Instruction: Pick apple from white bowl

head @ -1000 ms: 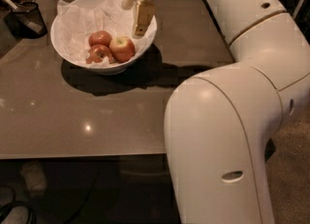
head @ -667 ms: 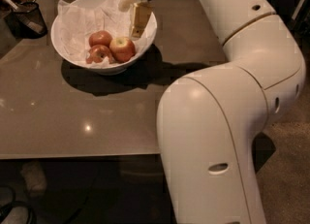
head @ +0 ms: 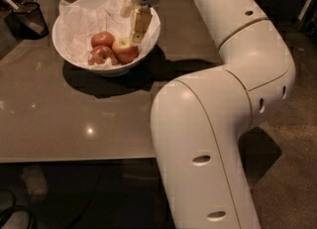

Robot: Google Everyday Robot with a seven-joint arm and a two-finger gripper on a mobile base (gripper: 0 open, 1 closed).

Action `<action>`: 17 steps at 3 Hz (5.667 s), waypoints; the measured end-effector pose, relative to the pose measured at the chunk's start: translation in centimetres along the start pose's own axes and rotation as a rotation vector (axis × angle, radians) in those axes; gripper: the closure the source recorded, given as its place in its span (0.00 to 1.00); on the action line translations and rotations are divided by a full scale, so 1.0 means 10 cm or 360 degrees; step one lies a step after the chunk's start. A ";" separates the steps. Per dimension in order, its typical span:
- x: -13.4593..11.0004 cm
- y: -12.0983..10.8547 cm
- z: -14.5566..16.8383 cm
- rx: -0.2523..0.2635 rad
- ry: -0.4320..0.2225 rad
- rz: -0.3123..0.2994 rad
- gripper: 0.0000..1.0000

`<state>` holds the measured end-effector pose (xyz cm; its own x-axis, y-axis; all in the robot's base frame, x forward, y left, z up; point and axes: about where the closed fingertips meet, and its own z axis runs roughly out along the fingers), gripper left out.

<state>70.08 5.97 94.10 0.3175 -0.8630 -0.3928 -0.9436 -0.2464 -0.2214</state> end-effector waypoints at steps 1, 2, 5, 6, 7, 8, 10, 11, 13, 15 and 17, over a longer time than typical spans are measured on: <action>0.04 -0.03 0.08 -0.0016 -0.0010 0.0029 0.28; 0.09 -0.04 0.15 -0.0030 -0.0014 0.0058 0.28; 0.23 -0.06 0.32 -0.0078 -0.0015 0.0113 0.28; 0.21 -0.06 0.36 -0.0095 -0.0025 0.0116 0.29; 0.17 -0.06 0.40 -0.0109 -0.0033 0.0113 0.28; 0.13 -0.06 0.43 -0.0125 -0.0041 0.0117 0.28; 0.09 -0.05 0.50 -0.0156 -0.0043 0.0149 0.28; 0.09 -0.04 0.53 -0.0167 -0.0039 0.0160 0.28; 0.09 -0.04 0.61 -0.0193 -0.0026 0.0160 0.28; 0.10 -0.04 0.67 -0.0214 -0.0011 0.0152 0.28; 0.16 -0.02 0.71 -0.0232 -0.0005 0.0163 0.25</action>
Offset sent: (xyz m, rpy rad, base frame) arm -0.0201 -0.0421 -0.0139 -0.1301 0.2329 0.0378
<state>71.46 7.78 87.14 0.2189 -0.8858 -0.4093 -0.9746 -0.2186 -0.0482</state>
